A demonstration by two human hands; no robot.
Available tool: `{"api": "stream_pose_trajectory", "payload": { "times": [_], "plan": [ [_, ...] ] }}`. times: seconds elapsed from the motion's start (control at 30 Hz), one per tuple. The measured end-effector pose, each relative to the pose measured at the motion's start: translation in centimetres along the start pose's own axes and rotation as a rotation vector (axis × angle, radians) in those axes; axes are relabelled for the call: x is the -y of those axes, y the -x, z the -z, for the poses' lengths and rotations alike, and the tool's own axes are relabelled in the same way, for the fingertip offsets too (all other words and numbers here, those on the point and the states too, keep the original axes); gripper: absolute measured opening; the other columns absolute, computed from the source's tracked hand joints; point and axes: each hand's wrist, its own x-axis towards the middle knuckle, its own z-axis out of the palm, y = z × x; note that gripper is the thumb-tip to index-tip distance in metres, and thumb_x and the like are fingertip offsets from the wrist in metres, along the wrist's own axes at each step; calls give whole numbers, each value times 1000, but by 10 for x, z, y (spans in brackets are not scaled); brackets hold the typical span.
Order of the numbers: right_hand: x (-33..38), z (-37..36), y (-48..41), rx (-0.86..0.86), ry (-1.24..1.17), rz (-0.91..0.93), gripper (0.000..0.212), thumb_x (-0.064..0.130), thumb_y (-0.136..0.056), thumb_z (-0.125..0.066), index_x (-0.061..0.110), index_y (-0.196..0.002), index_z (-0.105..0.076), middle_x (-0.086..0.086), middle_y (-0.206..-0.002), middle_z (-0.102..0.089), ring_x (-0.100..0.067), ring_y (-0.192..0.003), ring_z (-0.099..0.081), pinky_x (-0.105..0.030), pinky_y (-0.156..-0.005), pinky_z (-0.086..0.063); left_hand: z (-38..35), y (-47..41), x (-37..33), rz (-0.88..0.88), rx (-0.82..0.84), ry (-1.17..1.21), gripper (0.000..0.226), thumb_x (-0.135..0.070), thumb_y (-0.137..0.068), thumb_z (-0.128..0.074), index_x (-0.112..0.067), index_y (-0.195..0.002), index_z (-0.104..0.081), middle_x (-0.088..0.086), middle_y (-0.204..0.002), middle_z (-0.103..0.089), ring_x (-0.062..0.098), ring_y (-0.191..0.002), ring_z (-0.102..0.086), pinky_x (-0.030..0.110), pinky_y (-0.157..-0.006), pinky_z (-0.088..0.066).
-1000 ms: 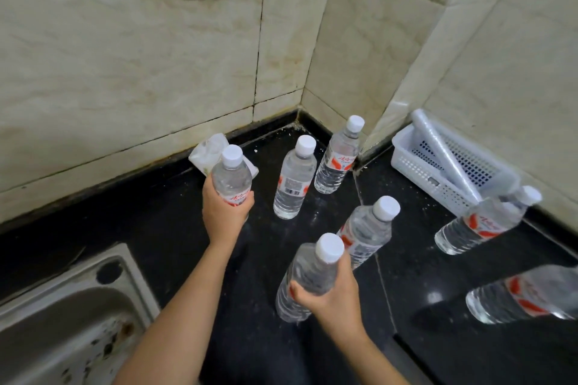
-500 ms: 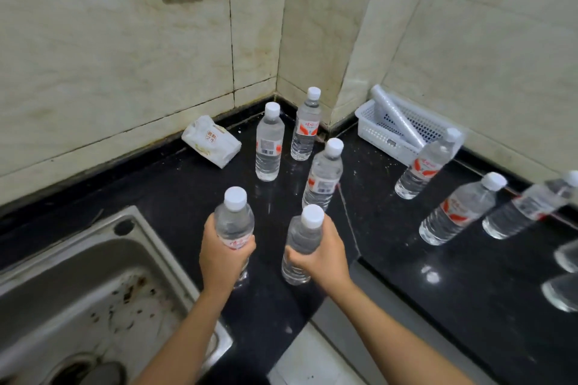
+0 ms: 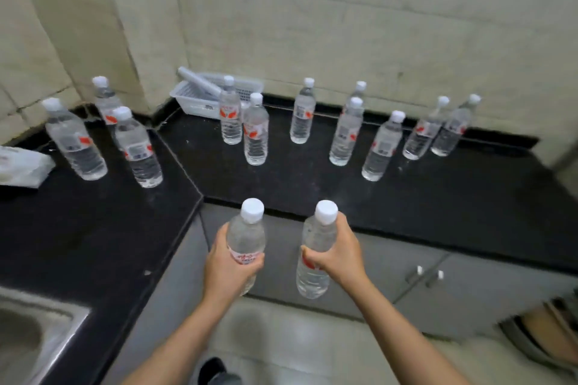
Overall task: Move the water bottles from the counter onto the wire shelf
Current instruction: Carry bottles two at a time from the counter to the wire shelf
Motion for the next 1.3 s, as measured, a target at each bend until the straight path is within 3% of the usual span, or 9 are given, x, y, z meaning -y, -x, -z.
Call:
{"api": "stream_pose_trajectory", "payload": {
  "times": [0.1,0.2,0.27,0.4,0.7,0.9,1.0,1.13,1.3],
  "plan": [
    [-31,61,35,-105,26,-83,61,26,-57,-77,26,-108,-46,5,-102,-56,-16,-94,-55,-27,-79,-43,-47,30,-16,-23,152,2,70,-14,-62,-80,-22,-122,-44,2,-107,-63,26,-101,-60,30,-83,-43],
    [-56,110,64,-201,54,-130,64,40,-48,-70,27,-106,-46,4,-104,-59,-18,-96,-57,-30,-81,-45,-90,57,-38,-50,287,-2,70,-12,-63,-80,-18,-123,-45,2,-104,-61,25,-98,-59,28,-82,-42],
    [-70,137,80,-261,52,-172,57,37,-49,-71,31,-98,-42,2,-101,-59,-20,-94,-58,-31,-80,-46,-114,72,-53,-95,383,-8,69,-11,-63,-80,-18,-123,-46,-1,-100,-59,21,-94,-56,27,-81,-40],
    [-96,184,105,-381,37,-249,57,17,-62,-79,28,-99,-39,5,-97,-54,-13,-92,-53,-20,-76,-38,-163,92,-80,-174,526,12,66,-8,-62,-79,-26,-116,-46,0,-98,-61,19,-91,-58,27,-81,-41],
    [-170,300,105,-573,96,-382,56,23,-59,-80,32,-98,-41,9,-96,-57,-12,-93,-56,-22,-75,-40,-314,113,-134,-245,713,66,65,-6,-63,-80,-33,-108,-42,-1,-97,-60,19,-90,-57,27,-80,-39],
    [-223,388,103,-679,159,-518,73,38,-50,-76,28,-117,-47,5,-112,-60,-15,-104,-57,-25,-80,-42,-429,140,-172,-247,857,72,68,-9,-63,-80,-25,-119,-46,-2,-99,-59,20,-92,-56,27,-81,-38],
    [-245,425,119,-775,136,-607,64,37,-49,-74,34,-106,-45,7,-104,-60,-17,-101,-59,-26,-76,-42,-474,160,-191,-293,969,55,65,-8,-63,-79,-31,-113,-44,-4,-100,-59,16,-92,-56,25,-80,-39],
    [-274,467,153,-884,90,-693,63,30,-53,-77,30,-107,-45,6,-101,-59,-20,-100,-59,-30,-78,-45,-525,195,-207,-324,1080,-15,69,-13,-61,-81,-22,-121,-47,-4,-99,-60,15,-90,-57,26,-80,-40],
    [-317,533,197,-1009,52,-661,58,18,-56,-81,41,-91,-41,5,-94,-60,-17,-91,-59,-27,-75,-43,-595,253,-225,-320,1115,-25,74,-26,-54,-78,-23,-122,-49,-5,-98,-60,18,-89,-56,28,-79,-40]
  ]
}}
